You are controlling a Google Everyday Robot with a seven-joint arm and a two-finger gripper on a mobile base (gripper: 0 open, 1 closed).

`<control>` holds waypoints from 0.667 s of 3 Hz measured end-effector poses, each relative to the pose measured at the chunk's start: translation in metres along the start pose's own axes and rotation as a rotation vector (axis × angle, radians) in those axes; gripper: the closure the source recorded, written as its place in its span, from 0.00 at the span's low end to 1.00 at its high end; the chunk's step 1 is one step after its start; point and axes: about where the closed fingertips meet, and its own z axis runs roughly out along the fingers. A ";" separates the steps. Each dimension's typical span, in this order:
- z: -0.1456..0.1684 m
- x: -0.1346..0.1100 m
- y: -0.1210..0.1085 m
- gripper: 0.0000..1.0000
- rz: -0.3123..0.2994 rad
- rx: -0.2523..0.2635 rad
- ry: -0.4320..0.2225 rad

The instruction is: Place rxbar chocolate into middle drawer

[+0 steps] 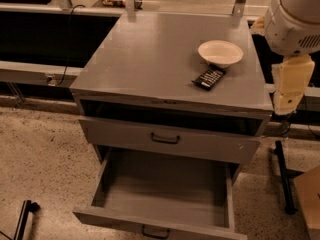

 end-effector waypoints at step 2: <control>0.039 0.028 -0.070 0.00 -0.275 -0.043 0.154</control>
Offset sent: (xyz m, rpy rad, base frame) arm 0.1198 -0.0400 -0.0201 -0.3307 0.1624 0.4389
